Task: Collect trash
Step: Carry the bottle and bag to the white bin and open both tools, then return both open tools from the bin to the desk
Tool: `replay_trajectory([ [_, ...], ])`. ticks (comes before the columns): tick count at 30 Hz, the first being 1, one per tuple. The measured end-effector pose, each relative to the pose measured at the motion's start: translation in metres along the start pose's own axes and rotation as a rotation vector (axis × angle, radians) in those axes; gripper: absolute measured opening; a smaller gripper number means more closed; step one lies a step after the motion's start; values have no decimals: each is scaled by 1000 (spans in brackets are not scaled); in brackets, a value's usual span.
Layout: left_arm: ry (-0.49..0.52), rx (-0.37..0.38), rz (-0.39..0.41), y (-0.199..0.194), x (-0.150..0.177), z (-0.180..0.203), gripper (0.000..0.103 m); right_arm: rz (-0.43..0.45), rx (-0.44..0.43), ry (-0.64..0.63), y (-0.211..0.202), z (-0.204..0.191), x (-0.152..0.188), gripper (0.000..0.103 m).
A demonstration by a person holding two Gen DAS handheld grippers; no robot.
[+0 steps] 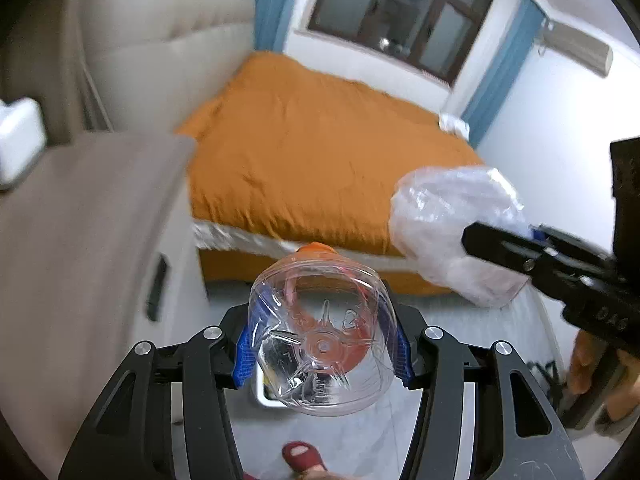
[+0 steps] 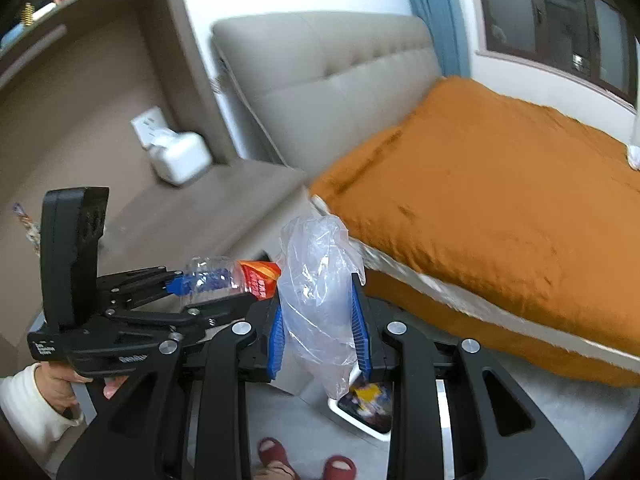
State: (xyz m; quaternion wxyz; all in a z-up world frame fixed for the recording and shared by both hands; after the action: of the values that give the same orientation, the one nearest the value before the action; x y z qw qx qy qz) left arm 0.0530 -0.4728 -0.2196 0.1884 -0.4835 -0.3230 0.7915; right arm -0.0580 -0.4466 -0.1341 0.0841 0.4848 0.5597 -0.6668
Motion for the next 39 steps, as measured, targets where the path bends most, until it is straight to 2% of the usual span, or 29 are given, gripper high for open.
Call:
replay_trajectory([
  [6,10,32,-135,87,41,2,52,-96,33,78,51,43,43,30],
  [15,47,35,-307,213,131,-29,52,-248,49,141,167,83,138,30],
  [19,54,47,-348,256,160,-42,53,-316,42,141,219,97,179,33],
  [20,53,53,-356,266,165,-44,55,-336,42,131,228,99,189,42],
  [21,48,59,-374,280,175,-48,60,-355,56,115,239,102,199,72],
  [22,39,65,-386,292,182,-52,88,-370,75,104,249,106,210,86],
  [23,33,66,-386,299,186,-54,98,-373,83,101,257,110,218,98],
  [25,32,51,-387,316,195,-62,98,-397,89,93,272,115,236,98],
  [27,32,18,-403,329,205,-70,98,-411,98,96,280,121,246,98],
  [30,30,10,-405,326,211,-72,98,-407,106,104,283,126,252,98],
  [35,25,6,-404,311,207,-73,98,-379,111,105,270,124,241,98],
  [39,8,2,-375,287,188,-74,98,-347,112,98,255,116,220,98],
])
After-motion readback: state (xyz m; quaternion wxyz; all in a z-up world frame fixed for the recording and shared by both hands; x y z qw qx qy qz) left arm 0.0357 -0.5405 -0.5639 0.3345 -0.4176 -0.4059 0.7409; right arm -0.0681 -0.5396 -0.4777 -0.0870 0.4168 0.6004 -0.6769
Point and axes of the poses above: each gripper's, at about its wrist camera, not at the fingertips, and y roughly the way its jaws point, z to its right, x to its underside, the point moved 9 cm from there along y, roughly the way its jaws point, and after that the axes turned 2 degrees about x, right-handed, at the moved point
